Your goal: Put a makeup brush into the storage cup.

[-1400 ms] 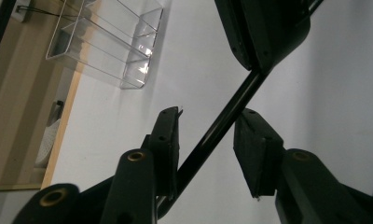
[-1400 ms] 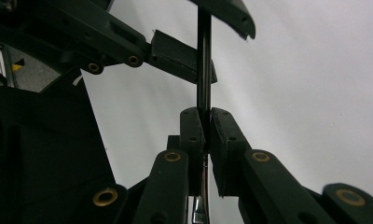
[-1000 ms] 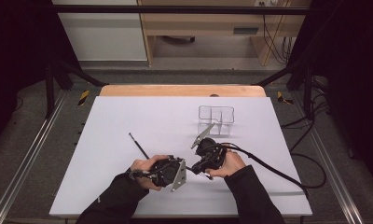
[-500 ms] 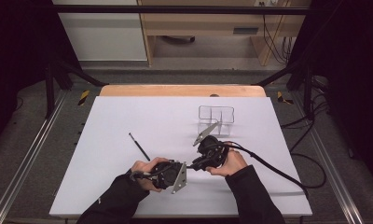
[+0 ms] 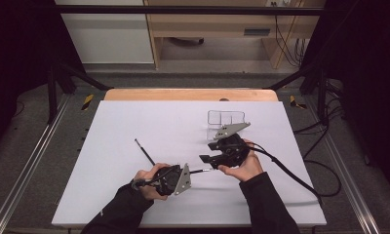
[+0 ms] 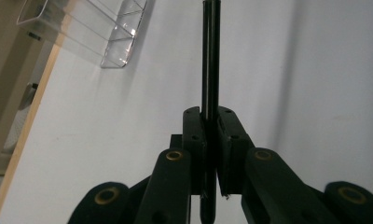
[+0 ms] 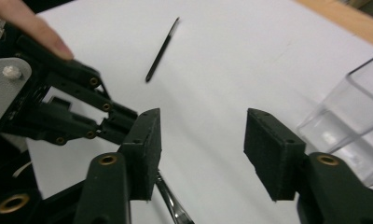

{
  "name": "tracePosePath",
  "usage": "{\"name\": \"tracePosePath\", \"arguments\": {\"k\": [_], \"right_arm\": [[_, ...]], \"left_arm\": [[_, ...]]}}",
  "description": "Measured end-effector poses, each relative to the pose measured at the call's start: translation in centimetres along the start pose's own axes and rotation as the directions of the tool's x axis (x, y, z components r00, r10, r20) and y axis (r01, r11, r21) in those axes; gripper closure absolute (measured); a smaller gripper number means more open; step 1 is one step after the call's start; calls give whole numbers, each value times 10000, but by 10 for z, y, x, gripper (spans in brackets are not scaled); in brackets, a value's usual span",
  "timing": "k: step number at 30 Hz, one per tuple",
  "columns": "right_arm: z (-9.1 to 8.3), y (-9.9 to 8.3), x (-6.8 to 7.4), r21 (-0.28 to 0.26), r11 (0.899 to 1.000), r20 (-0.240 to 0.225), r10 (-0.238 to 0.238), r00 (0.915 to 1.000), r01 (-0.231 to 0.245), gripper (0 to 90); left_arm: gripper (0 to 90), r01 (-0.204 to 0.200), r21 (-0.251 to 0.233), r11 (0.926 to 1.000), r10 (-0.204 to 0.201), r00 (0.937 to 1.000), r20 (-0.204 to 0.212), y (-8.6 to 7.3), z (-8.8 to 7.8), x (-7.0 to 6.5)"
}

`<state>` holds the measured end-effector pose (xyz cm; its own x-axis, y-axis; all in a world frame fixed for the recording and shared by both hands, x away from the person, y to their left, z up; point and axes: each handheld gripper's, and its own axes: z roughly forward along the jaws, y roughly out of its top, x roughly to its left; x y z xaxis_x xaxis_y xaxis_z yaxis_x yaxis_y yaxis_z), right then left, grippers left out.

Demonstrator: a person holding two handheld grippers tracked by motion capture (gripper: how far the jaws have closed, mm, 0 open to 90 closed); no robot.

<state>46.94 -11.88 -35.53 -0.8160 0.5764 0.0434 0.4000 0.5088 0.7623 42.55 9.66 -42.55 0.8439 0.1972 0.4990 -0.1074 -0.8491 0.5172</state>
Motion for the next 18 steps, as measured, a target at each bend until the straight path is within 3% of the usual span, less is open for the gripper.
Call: {"name": "tracePosePath", "arguments": {"k": [5,10,14,15,16,18], "right_arm": [[-8,-3,-6,-827,9958,523,446,9976,-402,362],[-13,-9,-9,-1139,9918,818,679,9943,-584,290],[-17,-12,-10,-1409,9879,991,797,9919,-652,236],[-19,-14,-11,-1518,9853,1036,948,9901,-784,220],[-21,-16,-11,-1607,9836,1071,999,9892,-819,207],[-22,-17,-12,-1699,9816,1082,1062,9884,-869,194]], "left_arm": [[829,726,-39,9974,-726,9974,-9,-4,0,1],[828,1316,-71,9913,-1316,9913,-31,-8,1,2],[829,1891,-173,9818,-1894,9818,-137,-11,-1,4],[829,2287,-310,9730,-2292,9732,-164,-13,-3,5],[828,2287,-310,9730,-2292,9732,-164,-13,-3,5],[828,2685,-437,9623,-2693,9630,-121,-15,-4,7]]}}
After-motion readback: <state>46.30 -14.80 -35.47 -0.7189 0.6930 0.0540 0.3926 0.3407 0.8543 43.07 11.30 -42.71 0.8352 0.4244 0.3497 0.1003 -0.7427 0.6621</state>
